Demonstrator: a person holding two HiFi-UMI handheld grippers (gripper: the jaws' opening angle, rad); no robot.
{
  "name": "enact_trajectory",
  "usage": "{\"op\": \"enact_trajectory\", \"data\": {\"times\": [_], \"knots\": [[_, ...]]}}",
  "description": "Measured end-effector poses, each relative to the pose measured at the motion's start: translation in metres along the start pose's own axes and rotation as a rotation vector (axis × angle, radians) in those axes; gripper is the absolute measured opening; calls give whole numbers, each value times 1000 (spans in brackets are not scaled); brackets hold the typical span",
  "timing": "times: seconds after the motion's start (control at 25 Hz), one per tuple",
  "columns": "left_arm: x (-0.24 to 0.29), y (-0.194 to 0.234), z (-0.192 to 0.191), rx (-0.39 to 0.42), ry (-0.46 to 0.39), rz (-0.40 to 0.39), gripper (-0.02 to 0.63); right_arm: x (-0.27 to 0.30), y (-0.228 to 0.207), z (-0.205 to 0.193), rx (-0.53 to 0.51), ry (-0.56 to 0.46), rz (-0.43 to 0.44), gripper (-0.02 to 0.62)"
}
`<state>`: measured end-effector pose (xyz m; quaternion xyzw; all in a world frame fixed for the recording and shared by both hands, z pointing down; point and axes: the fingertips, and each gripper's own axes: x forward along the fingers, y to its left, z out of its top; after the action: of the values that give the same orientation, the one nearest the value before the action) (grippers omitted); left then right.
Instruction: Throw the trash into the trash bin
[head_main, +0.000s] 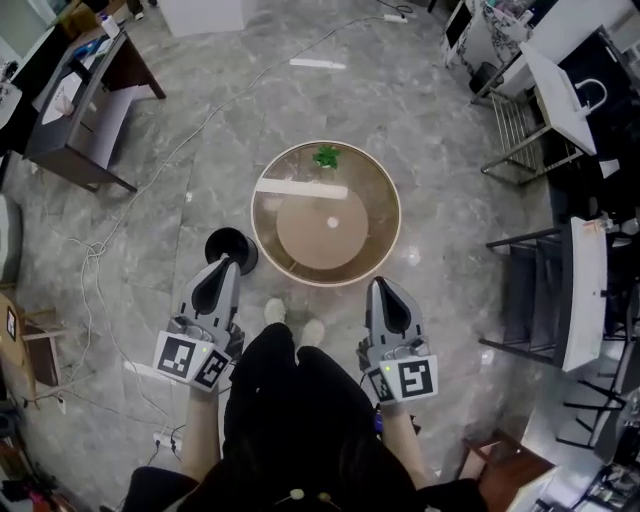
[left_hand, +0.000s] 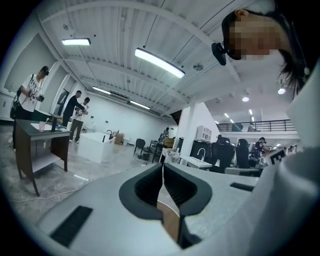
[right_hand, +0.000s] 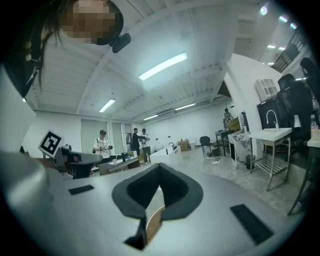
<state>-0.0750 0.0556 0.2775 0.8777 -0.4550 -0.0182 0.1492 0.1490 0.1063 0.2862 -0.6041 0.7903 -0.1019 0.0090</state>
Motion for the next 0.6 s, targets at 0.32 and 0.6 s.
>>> {"op": "enact_trajectory", "data": {"times": [0.32, 0.6], "knots": [[4, -29, 28, 50, -62, -77, 12, -33, -11, 55, -47, -131, -82, 2], [-5, -30, 37, 40, -102, -70, 12, -40, -12, 73, -49, -183, -102, 2]]}}
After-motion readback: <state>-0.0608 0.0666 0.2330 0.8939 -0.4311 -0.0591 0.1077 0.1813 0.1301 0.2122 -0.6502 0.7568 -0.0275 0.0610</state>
